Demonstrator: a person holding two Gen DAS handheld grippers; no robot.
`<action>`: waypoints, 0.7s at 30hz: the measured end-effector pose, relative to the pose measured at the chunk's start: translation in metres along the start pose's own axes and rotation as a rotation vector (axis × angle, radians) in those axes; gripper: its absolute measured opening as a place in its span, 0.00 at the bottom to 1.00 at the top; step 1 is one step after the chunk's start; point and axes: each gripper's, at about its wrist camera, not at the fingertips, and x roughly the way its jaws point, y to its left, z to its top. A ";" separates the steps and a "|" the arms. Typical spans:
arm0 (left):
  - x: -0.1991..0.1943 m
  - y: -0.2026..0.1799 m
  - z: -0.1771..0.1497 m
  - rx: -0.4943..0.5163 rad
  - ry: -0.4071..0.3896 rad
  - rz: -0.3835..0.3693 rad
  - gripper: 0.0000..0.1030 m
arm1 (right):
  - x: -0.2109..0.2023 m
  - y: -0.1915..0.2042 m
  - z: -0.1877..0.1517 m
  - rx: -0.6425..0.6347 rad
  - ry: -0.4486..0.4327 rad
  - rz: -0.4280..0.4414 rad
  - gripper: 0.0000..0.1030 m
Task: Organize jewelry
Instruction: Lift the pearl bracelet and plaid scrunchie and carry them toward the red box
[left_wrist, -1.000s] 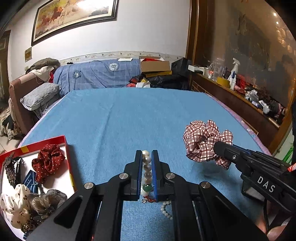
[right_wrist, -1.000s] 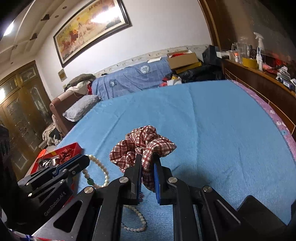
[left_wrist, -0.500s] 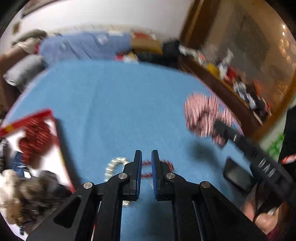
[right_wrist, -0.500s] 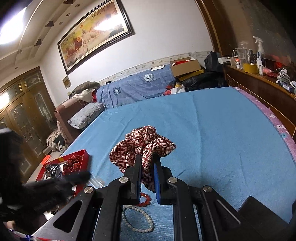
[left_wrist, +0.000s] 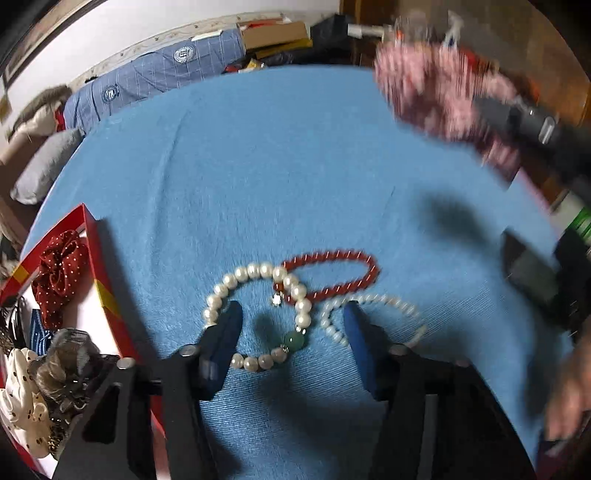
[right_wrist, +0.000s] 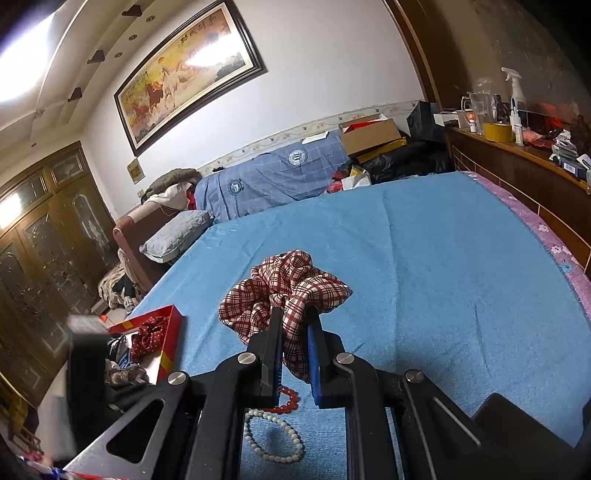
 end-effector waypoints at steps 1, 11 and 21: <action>0.002 -0.002 -0.001 -0.002 -0.009 -0.006 0.28 | -0.001 0.000 0.000 0.000 -0.001 0.000 0.12; -0.015 0.004 -0.007 -0.071 -0.100 -0.043 0.08 | -0.004 -0.001 0.003 0.004 -0.011 0.015 0.12; -0.097 0.031 -0.010 -0.174 -0.266 -0.103 0.08 | -0.006 0.014 -0.005 -0.025 0.005 0.072 0.12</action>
